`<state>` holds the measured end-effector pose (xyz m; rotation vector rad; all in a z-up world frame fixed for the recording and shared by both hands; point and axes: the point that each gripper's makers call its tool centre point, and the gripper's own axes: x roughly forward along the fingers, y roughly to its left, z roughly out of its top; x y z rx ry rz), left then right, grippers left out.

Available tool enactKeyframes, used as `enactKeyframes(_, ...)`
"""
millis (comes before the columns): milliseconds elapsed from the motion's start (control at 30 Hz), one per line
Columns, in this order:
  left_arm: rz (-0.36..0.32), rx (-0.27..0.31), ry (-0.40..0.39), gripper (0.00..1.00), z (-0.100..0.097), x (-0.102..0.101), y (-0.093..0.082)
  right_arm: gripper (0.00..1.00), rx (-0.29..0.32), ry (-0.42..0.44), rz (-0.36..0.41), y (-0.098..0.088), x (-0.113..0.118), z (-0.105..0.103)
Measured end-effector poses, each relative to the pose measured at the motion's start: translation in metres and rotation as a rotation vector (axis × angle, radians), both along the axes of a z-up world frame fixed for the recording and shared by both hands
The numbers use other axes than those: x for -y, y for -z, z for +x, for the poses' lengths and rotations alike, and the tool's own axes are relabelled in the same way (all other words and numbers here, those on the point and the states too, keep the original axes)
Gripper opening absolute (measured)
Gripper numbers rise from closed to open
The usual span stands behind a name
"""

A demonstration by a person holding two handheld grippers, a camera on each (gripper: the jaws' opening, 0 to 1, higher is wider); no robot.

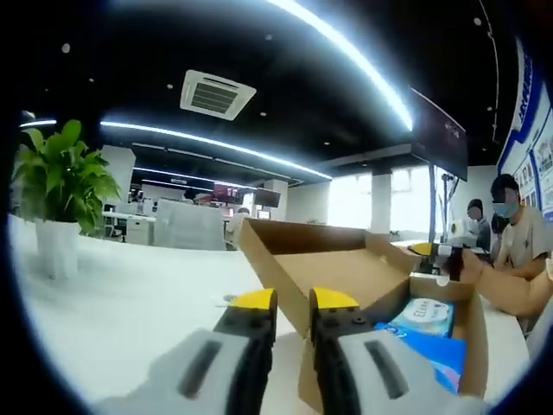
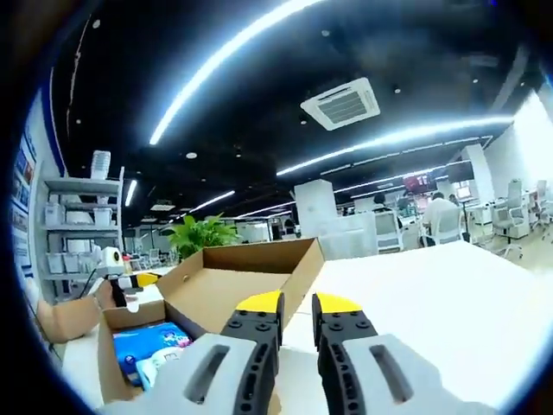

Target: Operate the shoe box by opening the lid, removing the specified soft item, and placing it in the target area until the item is outside and the box remains undamaged.

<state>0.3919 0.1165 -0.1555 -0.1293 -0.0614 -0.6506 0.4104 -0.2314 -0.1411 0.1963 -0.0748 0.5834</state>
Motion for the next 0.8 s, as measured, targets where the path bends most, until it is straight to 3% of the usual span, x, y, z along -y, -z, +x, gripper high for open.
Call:
enactKeyframes(300,0.015,0.01,0.005,0.14,-0.001,0.001,-0.002,0.09,-0.023,-0.044,-0.117,0.014,-0.02,0.0)
enactKeyframes(800,0.09,0.031,-0.009,0.14,-0.004,0.004,-0.001,0.09,-0.013,-0.037,-0.127,0.01,-0.016,-0.001)
